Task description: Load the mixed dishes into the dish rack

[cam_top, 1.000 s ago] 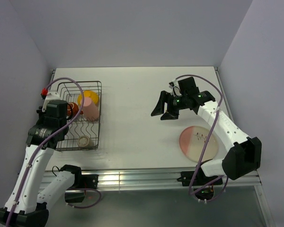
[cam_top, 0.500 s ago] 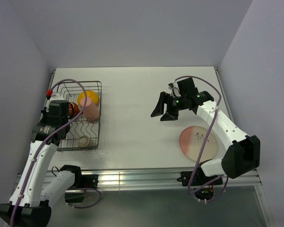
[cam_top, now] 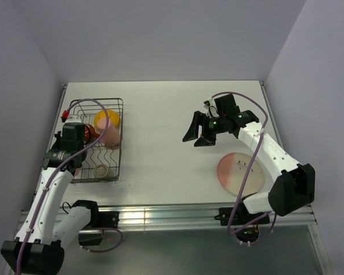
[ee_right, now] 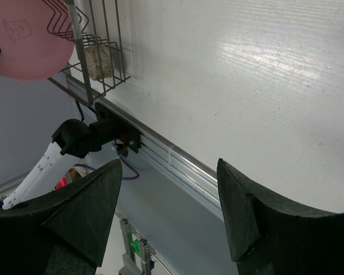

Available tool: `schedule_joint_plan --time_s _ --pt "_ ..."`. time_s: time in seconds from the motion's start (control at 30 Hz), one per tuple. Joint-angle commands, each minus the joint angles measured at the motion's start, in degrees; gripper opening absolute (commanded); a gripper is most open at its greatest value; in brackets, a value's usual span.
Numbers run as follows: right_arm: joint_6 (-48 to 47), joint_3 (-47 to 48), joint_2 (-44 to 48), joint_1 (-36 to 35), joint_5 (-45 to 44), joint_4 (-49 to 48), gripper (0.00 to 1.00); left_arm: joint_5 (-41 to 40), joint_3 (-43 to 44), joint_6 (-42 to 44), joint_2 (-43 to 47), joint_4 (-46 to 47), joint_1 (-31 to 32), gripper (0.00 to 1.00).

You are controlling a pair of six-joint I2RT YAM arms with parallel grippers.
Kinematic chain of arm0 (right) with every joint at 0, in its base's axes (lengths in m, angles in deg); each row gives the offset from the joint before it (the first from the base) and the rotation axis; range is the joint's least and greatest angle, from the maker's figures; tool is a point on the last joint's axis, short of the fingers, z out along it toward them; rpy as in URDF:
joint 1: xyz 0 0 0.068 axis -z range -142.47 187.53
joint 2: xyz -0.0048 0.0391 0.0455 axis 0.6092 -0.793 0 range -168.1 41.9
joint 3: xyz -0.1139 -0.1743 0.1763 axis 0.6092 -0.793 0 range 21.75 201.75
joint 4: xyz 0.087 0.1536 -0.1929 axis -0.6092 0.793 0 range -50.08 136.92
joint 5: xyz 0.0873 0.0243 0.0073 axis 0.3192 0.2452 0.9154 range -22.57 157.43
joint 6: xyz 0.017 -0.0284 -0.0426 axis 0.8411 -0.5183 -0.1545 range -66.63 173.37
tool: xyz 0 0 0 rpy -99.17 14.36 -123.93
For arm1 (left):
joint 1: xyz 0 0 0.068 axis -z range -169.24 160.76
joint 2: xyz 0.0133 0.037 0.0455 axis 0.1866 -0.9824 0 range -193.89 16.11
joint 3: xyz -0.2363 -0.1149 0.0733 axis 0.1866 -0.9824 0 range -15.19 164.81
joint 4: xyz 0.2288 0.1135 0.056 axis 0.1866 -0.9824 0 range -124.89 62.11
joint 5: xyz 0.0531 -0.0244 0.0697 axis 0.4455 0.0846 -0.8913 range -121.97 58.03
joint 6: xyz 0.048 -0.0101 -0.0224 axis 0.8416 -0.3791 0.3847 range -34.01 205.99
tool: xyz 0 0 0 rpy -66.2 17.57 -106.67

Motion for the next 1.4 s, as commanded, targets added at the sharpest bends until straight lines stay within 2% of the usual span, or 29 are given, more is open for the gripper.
schedule_joint_plan --time_s 0.0,0.2,0.33,0.4,0.43,0.6,0.63,0.67,0.73,1.0,1.2,1.37 --pt "-0.63 0.50 -0.07 0.17 0.31 -1.35 0.74 0.58 -1.04 -0.05 -0.47 3.18 -0.79 0.00" --pt "-0.63 0.94 0.10 0.17 0.40 -0.91 0.74 0.67 -2.00 -0.49 -2.22 4.59 -0.88 0.08" --pt "-0.63 1.03 0.28 0.17 0.58 -0.90 0.74 0.76 -2.00 -3.47 -3.37 4.94 -0.97 0.21" --pt "-0.81 0.94 0.28 0.17 0.57 -0.82 0.74 0.41 -1.92 -4.09 -3.81 4.85 -0.97 0.24" --pt "-0.81 0.94 0.37 0.17 0.58 -0.90 0.74 0.06 -1.92 -4.79 -3.90 4.77 -1.05 0.34" --pt "-1.07 0.85 0.54 0.17 0.31 -0.90 0.74 -1.17 -0.60 -7.07 -4.43 3.19 -1.05 0.56" --pt "-1.07 0.85 0.54 0.17 0.31 -0.90 0.74 -1.44 -0.08 -7.43 -4.60 2.49 -1.05 0.67" --pt "-0.99 0.85 0.46 0.17 0.40 -0.90 0.74 -1.53 0.19 -7.69 -4.86 2.22 -1.05 0.82" --pt "-0.99 1.02 0.28 0.17 0.57 -0.99 0.74 -2.84 1.15 -8.66 -5.13 1.43 -1.05 0.99" --pt "-0.99 1.64 -0.25 0.17 0.75 -0.99 0.74 -6.71 6.07 -11.47 -3.99 -1.21 -1.05 0.99" --pt "-0.99 2.60 -0.33 0.17 -0.21 -0.47 0.74 -10.74 13.19 -14.37 -4.43 -4.37 -1.05 0.99" --pt "-1.16 4.71 0.10 0.26 -2.76 1.55 0.74 -11.20 25.75 -15.78 -7.75 -7.80 -0.79 0.99"
